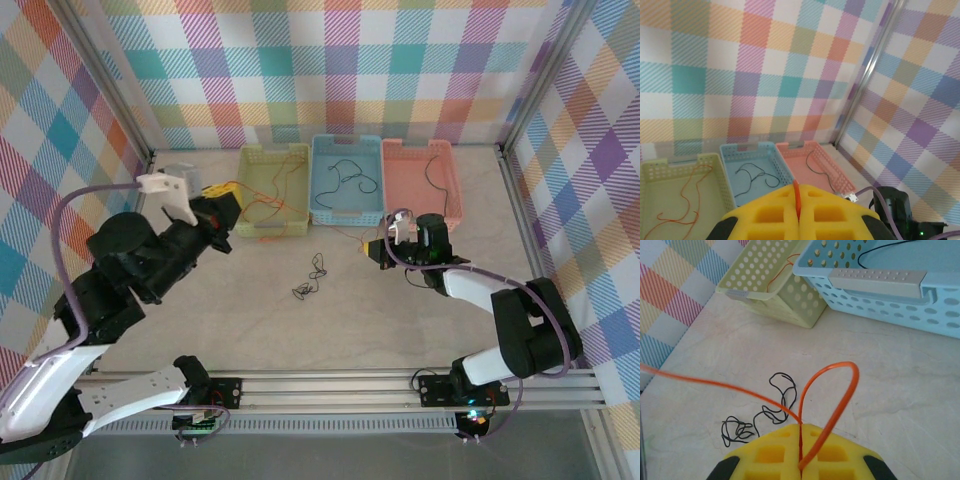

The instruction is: Untangle the cables

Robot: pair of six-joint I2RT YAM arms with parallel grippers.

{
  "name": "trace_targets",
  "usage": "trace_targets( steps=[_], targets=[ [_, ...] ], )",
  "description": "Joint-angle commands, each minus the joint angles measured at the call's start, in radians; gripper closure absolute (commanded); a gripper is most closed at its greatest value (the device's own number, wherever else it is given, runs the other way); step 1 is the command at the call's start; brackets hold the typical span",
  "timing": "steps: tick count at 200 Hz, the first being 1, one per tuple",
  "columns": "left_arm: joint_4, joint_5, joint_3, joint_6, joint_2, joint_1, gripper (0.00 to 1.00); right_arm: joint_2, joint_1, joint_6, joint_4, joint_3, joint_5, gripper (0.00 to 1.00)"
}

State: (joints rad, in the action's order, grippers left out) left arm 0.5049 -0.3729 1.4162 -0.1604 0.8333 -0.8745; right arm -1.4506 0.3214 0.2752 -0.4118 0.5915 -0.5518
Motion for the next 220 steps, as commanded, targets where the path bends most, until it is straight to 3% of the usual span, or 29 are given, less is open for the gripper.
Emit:
trace_targets(
  steps=[1, 27, 54, 72, 102, 122, 154, 169, 220],
  targets=[
    [0.007, -0.063, -0.002, 0.027, -0.034, 0.007, 1.00, -0.024, -0.018, 0.061, -0.065, -0.003, -0.075, 1.00],
    [0.011, -0.089, -0.006, 0.033, -0.045, 0.006, 1.00, -0.021, -0.024, 0.065, -0.081, -0.011, -0.091, 1.00],
    [0.000, -0.062, -0.015, 0.030, -0.031, 0.007, 1.00, -0.024, -0.024, 0.076, -0.128, -0.015, -0.159, 0.89],
    [0.004, -0.043, -0.012, 0.025, -0.013, 0.008, 1.00, -0.015, -0.024, 0.082, -0.153, -0.024, -0.170, 0.77],
    [0.007, -0.012, -0.010, 0.023, 0.007, 0.007, 1.00, -0.004, -0.024, 0.081, -0.156, -0.032, -0.156, 0.74],
    [0.013, 0.000, -0.007, 0.021, 0.016, 0.007, 1.00, -0.008, -0.025, 0.081, -0.151, -0.029, -0.150, 0.79],
    [0.011, 0.014, -0.007, 0.021, 0.024, 0.008, 1.00, -0.013, -0.024, 0.081, -0.148, -0.027, -0.144, 0.98],
    [0.008, 0.015, -0.009, 0.020, 0.025, 0.007, 1.00, -0.016, -0.024, 0.078, -0.141, -0.023, -0.148, 0.99],
    [-0.009, 0.035, -0.022, 0.002, 0.048, 0.007, 1.00, 0.003, 0.036, 0.022, -0.140, -0.013, -0.180, 0.73]
  ],
)
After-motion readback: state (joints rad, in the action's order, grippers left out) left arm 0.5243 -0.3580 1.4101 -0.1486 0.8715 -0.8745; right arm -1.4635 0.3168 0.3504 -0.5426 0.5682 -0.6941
